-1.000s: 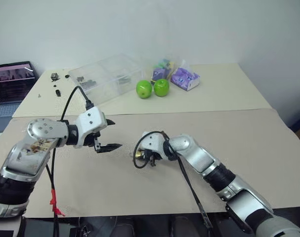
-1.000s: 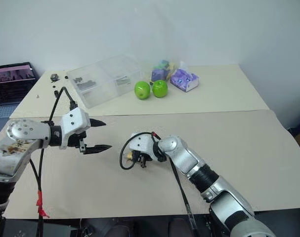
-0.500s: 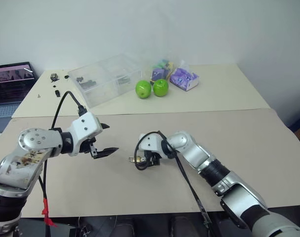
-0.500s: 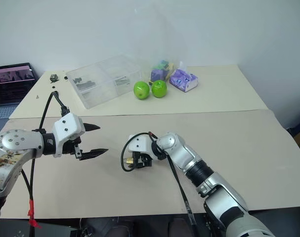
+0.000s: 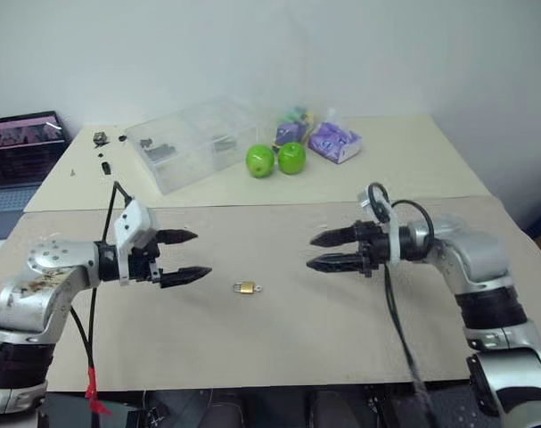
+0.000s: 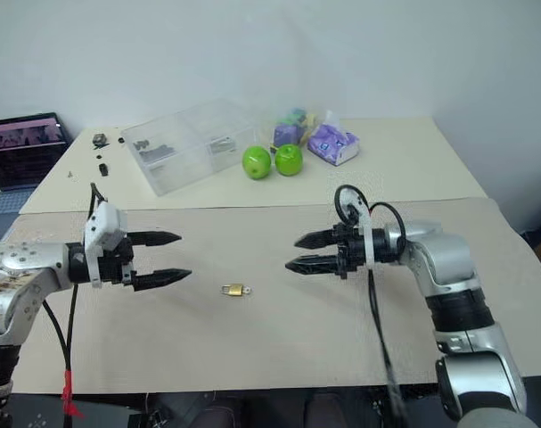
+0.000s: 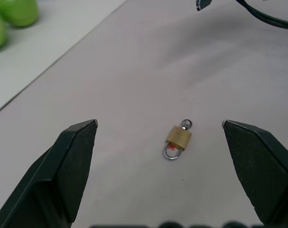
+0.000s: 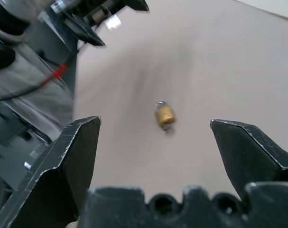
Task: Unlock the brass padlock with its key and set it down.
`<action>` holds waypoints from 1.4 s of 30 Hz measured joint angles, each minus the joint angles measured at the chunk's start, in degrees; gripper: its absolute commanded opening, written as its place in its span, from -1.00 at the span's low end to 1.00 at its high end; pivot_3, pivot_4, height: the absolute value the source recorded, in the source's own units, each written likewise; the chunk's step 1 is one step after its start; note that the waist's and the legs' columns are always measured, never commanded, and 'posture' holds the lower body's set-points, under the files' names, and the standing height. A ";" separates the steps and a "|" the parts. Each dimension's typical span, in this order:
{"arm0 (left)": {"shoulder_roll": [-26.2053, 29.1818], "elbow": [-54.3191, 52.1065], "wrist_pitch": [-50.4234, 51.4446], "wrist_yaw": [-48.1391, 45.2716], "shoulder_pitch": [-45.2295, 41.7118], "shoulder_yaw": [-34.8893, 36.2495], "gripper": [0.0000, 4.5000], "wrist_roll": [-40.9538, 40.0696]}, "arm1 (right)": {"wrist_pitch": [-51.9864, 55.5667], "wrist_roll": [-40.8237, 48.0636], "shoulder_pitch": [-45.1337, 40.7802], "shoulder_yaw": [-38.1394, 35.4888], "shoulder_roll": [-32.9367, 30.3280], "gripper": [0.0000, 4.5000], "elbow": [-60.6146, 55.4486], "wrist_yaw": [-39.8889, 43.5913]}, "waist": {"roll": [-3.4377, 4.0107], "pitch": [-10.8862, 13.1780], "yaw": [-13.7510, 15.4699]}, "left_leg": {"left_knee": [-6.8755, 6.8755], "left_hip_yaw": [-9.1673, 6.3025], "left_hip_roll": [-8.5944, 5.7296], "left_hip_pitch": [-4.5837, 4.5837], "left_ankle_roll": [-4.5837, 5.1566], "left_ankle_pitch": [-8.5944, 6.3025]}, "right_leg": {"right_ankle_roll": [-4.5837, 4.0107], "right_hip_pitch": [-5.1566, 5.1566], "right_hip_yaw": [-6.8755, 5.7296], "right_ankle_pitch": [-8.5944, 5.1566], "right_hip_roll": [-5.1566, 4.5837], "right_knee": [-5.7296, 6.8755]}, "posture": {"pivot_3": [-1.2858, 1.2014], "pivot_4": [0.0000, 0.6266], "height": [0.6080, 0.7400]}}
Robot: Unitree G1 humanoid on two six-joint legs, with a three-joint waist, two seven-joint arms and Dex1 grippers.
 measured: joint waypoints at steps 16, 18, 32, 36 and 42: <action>-17.53 40.32 -32.50 -10.93 -23.53 -17.54 1.00 18.38 | 5.89 8.18 7.79 -9.06 -4.52 0.95 -11.69 -11.71 | -0.21 -0.13 1.67 | 0.45 0.23 -0.01 -0.17 0.37 -0.21 | 0.11 0.03 -0.07 0.01 -0.03 -0.04 | 0.03 -0.52 1.00; -18.88 40.62 -31.42 -11.80 -24.05 -17.57 1.00 18.28 | 5.91 8.60 8.90 -9.45 -4.63 0.95 -12.42 -12.38 | -0.21 -0.13 1.36 | 0.48 0.24 0.02 -0.15 0.46 -0.26 | 0.11 0.03 -0.05 0.00 0.02 -0.01 | 0.03 -0.52 1.00; -20.97 43.62 -30.26 -12.52 -23.12 -18.01 1.00 19.63 | 6.03 10.18 9.66 -10.26 -5.90 0.95 -13.49 -15.46 | -0.21 -0.13 1.34 | 0.89 0.31 0.32 -0.14 1.16 -0.67 | 0.11 0.07 -0.04 0.01 0.34 0.05 | 0.03 -0.52 1.00; -20.70 41.59 -29.43 -12.58 -20.72 -18.35 1.00 19.99 | 5.91 10.17 9.30 -10.08 -5.88 0.95 -12.90 -15.48 | -0.20 -0.13 1.42 | 0.89 0.31 0.34 -0.12 1.18 -0.69 | 0.10 0.07 -0.03 0.01 0.35 0.06 | 0.03 -0.52 1.00; -19.43 36.63 -29.28 -11.65 -17.25 -18.61 1.00 20.69 | 5.20 9.97 8.77 -8.76 -5.86 0.95 -11.83 -15.44 | -0.13 -0.18 1.35 | 0.88 0.32 0.36 -0.08 1.22 -0.71 | 0.10 0.09 -0.03 0.01 0.36 0.06 | 0.03 -0.52 1.00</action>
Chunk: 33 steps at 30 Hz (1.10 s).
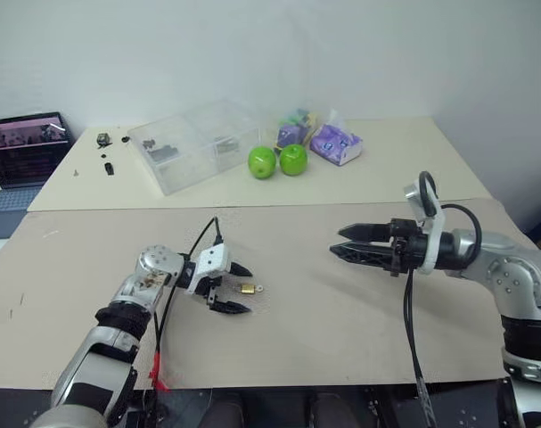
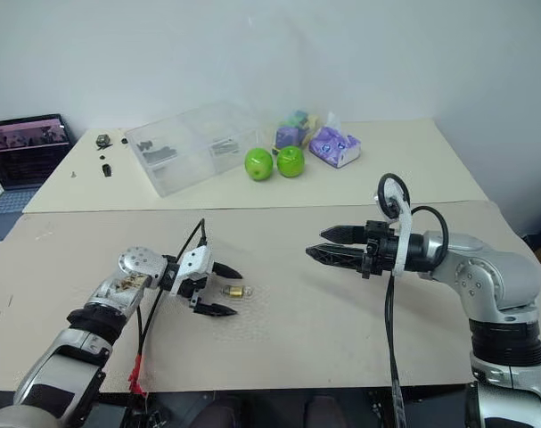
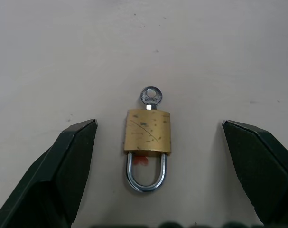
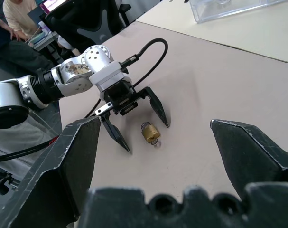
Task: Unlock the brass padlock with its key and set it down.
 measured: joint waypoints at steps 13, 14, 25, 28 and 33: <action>-0.65 -0.98 3.09 2.77 0.76 0.72 -0.63 -0.45 | -2.02 -1.13 -1.86 0.38 0.03 1.00 2.60 -0.92 | 0.14 -0.09 0.09 | 0.01 0.03 -0.02 0.01 0.03 -0.02 | 0.00 0.03 0.00 0.00 -0.02 -0.02 | 0.03 -0.52 1.00; -0.74 -0.89 3.30 2.73 0.69 0.75 -0.63 -0.46 | -2.24 -1.33 -2.01 0.38 0.03 1.00 2.80 -1.08 | 0.14 -0.09 0.10 | 0.01 0.03 -0.02 0.02 0.03 -0.02 | 0.00 0.03 0.00 0.00 -0.01 -0.02 | 0.03 -0.52 1.00; -1.48 -6.06 15.68 5.00 -1.32 3.82 -0.63 -4.26 | -15.68 -16.04 -3.42 8.66 -2.39 1.00 2.27 -2.69 | 0.14 -0.08 -0.09 | 0.02 0.03 -0.01 -0.05 0.03 -0.02 | 0.03 -0.06 -0.01 -0.02 0.00 -0.02 | 0.03 -0.52 1.00; -0.07 -12.08 21.53 4.85 -0.93 5.03 -0.63 -7.07 | -23.53 -22.80 -3.67 12.97 -4.27 1.00 -0.34 -1.80 | 0.14 -0.07 -0.39 | 0.00 0.03 0.02 -0.03 0.04 -0.02 | 0.08 -0.07 -0.01 -0.05 0.02 -0.02 | 0.03 -0.52 1.00; -0.26 -16.36 24.19 7.91 -0.44 5.45 -0.63 -7.87 | -38.65 -33.70 -3.10 19.97 -4.72 0.89 -0.83 -0.10 | 0.12 -0.06 -0.17 | 0.04 0.04 0.00 -0.02 -0.01 0.01 | 0.08 -0.03 -0.01 -0.04 -0.01 -0.03 | 0.03 -0.52 1.00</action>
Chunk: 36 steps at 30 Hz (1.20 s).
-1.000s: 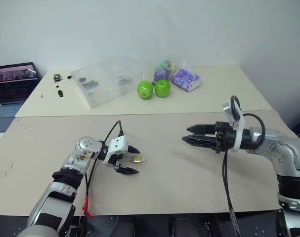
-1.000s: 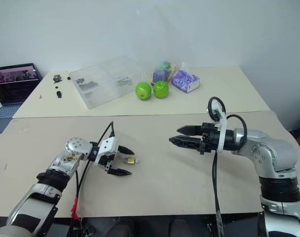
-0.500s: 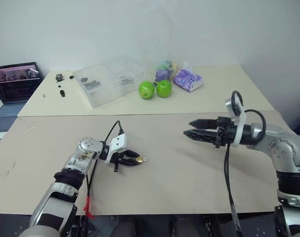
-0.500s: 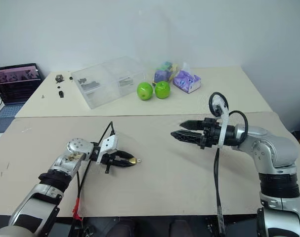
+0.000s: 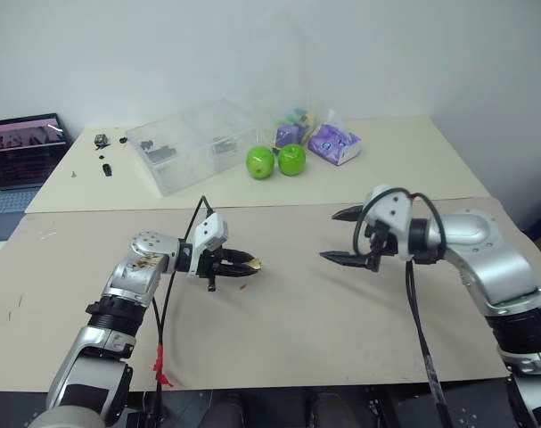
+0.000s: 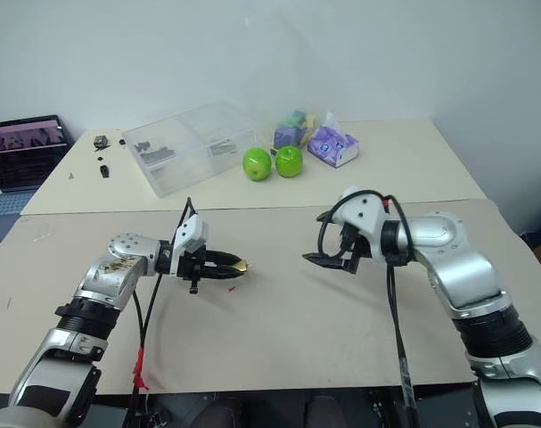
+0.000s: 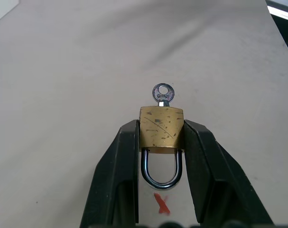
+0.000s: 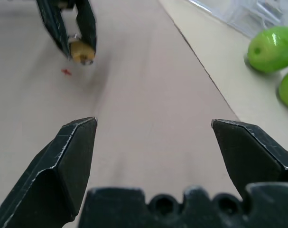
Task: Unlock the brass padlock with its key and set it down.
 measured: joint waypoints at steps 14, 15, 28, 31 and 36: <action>-2.83 -11.00 7.24 3.67 -4.77 -3.69 -0.63 -1.29 | -28.34 -14.84 4.15 3.53 3.33 -0.03 8.18 -3.15 | -0.03 0.02 0.13 | -0.03 0.05 -0.01 0.02 -0.14 0.08 | -0.04 0.03 0.05 0.02 0.00 -0.03 | 0.03 -0.52 1.00; -2.99 -11.00 7.24 3.79 -5.15 -4.12 -0.63 -1.18 | -29.46 -15.83 4.18 3.43 3.45 -0.03 8.20 -4.04 | -0.03 0.02 0.10 | -0.03 0.05 -0.01 0.02 -0.17 0.10 | -0.04 0.04 0.05 0.02 0.00 -0.03 | 0.03 -0.52 1.00; -4.17 -10.37 5.56 3.07 -6.97 -6.79 -0.63 -0.92 | -41.60 -23.06 6.82 1.95 3.05 -0.03 11.27 -12.35 | -0.04 0.03 0.34 | -0.03 0.07 -0.03 0.05 -0.18 0.10 | -0.05 0.08 0.06 0.03 -0.02 -0.07 | 0.03 -0.52 1.00; -4.14 -8.78 4.87 2.77 -7.28 -6.85 -0.63 -0.92 | -45.51 -24.61 9.28 1.34 2.36 -0.03 13.11 -14.00 | -0.05 0.03 0.30 | -0.03 0.08 -0.04 0.03 -0.18 0.10 | -0.06 0.08 0.08 0.02 -0.02 -0.09 | 0.03 -0.52 1.00; -6.13 -7.03 7.06 3.81 -10.46 -6.50 -0.63 -1.53 | -49.40 -24.62 10.68 0.26 2.40 -0.03 11.91 -16.23 | -0.08 0.05 0.08 | 0.00 0.10 -0.06 0.04 -0.18 0.10 | -0.06 0.11 0.11 0.03 -0.02 -0.08 | 0.03 -0.52 1.00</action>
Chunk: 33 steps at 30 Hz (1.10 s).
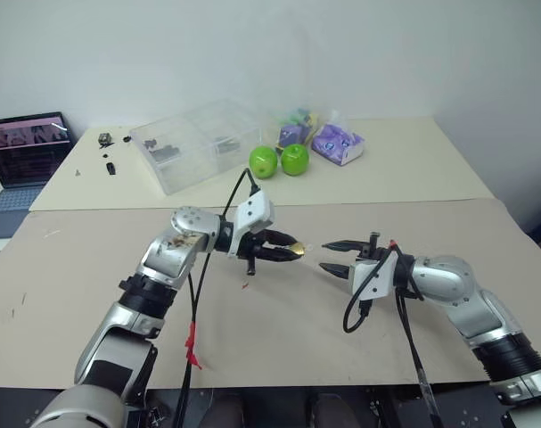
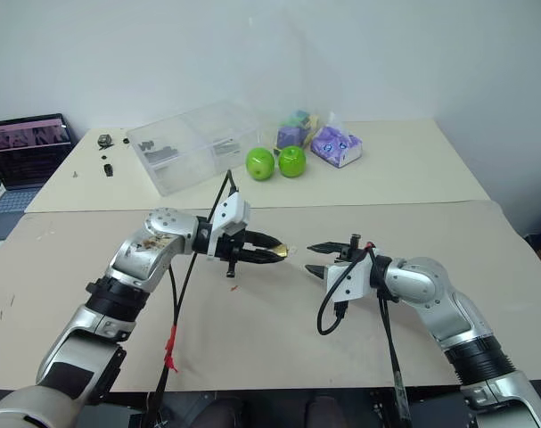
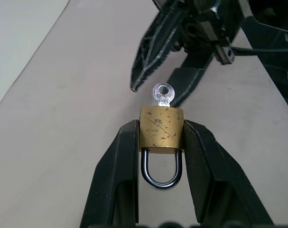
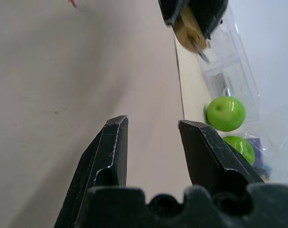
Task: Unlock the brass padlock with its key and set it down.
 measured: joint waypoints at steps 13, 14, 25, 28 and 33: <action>-1.47 0.92 5.06 1.62 -1.06 0.95 -0.63 -2.10 | -3.04 -4.36 0.16 -2.62 0.44 -0.03 -2.98 -6.16 | 0.00 0.00 0.03 | -0.01 0.00 0.00 0.02 -0.01 0.00 | 0.00 0.00 0.01 0.00 0.00 0.00 | 0.03 -0.52 1.00; -1.47 0.92 5.08 1.62 -1.06 0.95 -0.63 -2.11 | -3.11 -4.52 0.16 -2.68 0.42 -0.03 -2.97 -6.24 | 0.00 0.00 0.03 | -0.01 0.00 0.00 0.02 -0.01 0.00 | 0.00 0.00 0.02 0.00 0.01 0.00 | 0.03 -0.52 1.00; -1.49 0.91 5.18 2.00 -1.06 0.95 -0.63 -2.13 | -3.53 -4.56 0.13 -3.52 0.42 -0.49 -3.14 -7.20 | 0.00 0.00 0.02 | -0.01 0.01 0.00 0.02 0.00 0.00 | 0.00 0.00 0.03 0.00 0.01 0.00 | 0.03 -0.52 1.00; -1.51 0.91 5.18 2.06 -1.06 0.95 -0.63 -2.13 | -3.60 -4.54 0.02 -3.68 0.42 -0.93 -3.18 -7.20 | 0.00 0.00 0.00 | -0.01 0.01 0.00 0.02 0.00 0.00 | 0.00 0.00 0.04 0.00 0.01 0.01 | 0.03 -0.52 1.00; -1.70 0.91 5.17 2.26 -1.06 1.32 -0.63 -2.24 | -3.60 -4.55 -0.25 -3.68 0.84 -0.98 -3.18 -7.15 | 0.00 0.00 0.01 | -0.01 0.01 0.00 0.02 0.00 0.00 | 0.00 0.00 0.04 0.00 0.01 0.00 | 0.03 -0.52 1.00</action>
